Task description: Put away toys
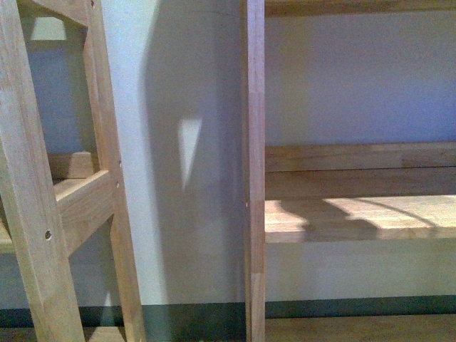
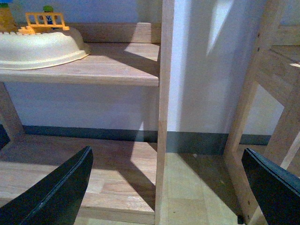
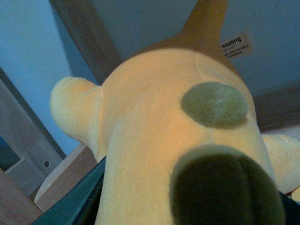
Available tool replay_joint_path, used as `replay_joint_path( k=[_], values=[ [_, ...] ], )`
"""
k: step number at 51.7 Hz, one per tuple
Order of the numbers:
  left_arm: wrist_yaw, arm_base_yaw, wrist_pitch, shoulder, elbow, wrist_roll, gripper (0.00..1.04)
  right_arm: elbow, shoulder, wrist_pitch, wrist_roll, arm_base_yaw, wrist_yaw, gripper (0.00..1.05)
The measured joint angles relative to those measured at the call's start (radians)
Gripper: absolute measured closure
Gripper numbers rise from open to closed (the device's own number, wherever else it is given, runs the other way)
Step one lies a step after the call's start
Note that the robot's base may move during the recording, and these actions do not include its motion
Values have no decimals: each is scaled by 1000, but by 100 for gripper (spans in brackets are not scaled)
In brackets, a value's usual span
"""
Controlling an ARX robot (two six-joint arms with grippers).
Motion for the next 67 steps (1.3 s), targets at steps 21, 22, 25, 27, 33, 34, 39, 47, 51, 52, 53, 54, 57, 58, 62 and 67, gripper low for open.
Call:
replay_joint_path(
  k=[21, 22, 25, 27, 33, 34, 39, 47, 51, 52, 53, 54, 57, 58, 62, 67],
  values=[
    [0, 0, 0, 0, 0, 0, 6, -198, -161, 61, -66, -40, 90, 6],
    [0, 0, 0, 0, 0, 0, 6, -215, -175, 68, -67, -43, 91, 6],
    [0, 0, 0, 0, 0, 0, 6, -250, -204, 76, -71, -50, 91, 6],
    [0, 0, 0, 0, 0, 0, 6, -277, -227, 82, -74, -58, 90, 6],
    [0, 0, 0, 0, 0, 0, 6, -385, -321, 120, -93, -75, 91, 6],
    [0, 0, 0, 0, 0, 0, 6, -409, -340, 132, -100, -76, 89, 6],
    [0, 0, 0, 0, 0, 0, 6, -496, -413, 178, -121, -76, 69, 6],
    [0, 0, 0, 0, 0, 0, 6, -701, -583, 249, -173, -75, 48, 6],
    [0, 0, 0, 0, 0, 0, 6, -854, -703, 296, -224, -82, 45, 6],
    [0, 0, 0, 0, 0, 0, 6, -906, -742, 310, -240, -90, 43, 6],
    [0, 0, 0, 0, 0, 0, 6, -941, -769, 318, -248, -95, 42, 6],
    [0, 0, 0, 0, 0, 0, 6, -976, -795, 328, -261, -101, 40, 6],
    [0, 0, 0, 0, 0, 0, 6, -1068, -861, 359, -290, -117, 34, 6],
    [0, 0, 0, 0, 0, 0, 6, -1106, -888, 372, -301, -126, 32, 6],
    [0, 0, 0, 0, 0, 0, 6, -1218, -970, 404, -326, -156, 31, 6],
    [0, 0, 0, 0, 0, 0, 6, -1371, -1085, 442, -346, -204, 24, 6]
  ],
)
